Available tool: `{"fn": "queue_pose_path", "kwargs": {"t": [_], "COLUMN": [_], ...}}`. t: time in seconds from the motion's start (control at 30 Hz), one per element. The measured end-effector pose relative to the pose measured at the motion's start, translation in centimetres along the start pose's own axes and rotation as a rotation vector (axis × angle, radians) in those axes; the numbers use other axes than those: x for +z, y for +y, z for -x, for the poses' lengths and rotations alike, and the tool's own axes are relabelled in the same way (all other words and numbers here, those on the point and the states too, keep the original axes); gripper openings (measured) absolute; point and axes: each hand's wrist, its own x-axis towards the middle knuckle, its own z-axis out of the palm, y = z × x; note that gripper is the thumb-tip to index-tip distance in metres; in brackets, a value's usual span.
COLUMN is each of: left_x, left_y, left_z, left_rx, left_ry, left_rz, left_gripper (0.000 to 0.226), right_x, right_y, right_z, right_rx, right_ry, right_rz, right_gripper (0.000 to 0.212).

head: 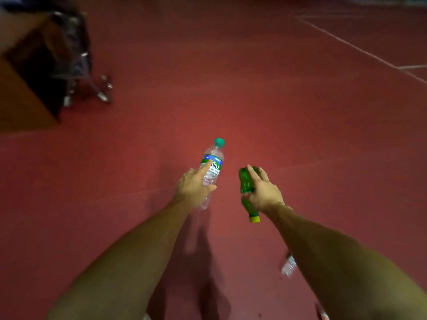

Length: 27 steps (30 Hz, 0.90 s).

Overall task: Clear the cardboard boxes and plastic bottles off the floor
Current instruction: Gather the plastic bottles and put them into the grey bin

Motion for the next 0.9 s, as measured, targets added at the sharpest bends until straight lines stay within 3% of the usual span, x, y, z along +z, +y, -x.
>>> {"fn": "queue_pose_path", "kwargs": {"t": [0.23,0.43,0.73,0.9], "left_x": [-13.0,-23.8,-32.1,-35.1], "left_y": [-21.9,-38.9,-55.3,-61.8], "left_z": [5.4,14.6,26.7,29.4], "left_rx": [-0.294,-0.544,-0.923,-1.043], "left_ry": [0.189,0.350,0.590,0.631], "left_rz": [0.033,0.091,0.137,0.146], "left_gripper": [0.078,0.077,0.078,0.078], "right_x": [10.9,21.7,32.8,38.3], "right_y": [-25.9,-46.7,-69.7,-78.5], "right_z": [-2.7,0.2,6.5,7.2], "right_rx": [-0.335,-0.671,-0.994,-1.110], "right_ry": [-0.165,-0.245,-0.419,-0.477], "right_rz": [0.073,0.121,0.286,0.364], "right_gripper": [0.091,0.086,0.089,0.091]}}
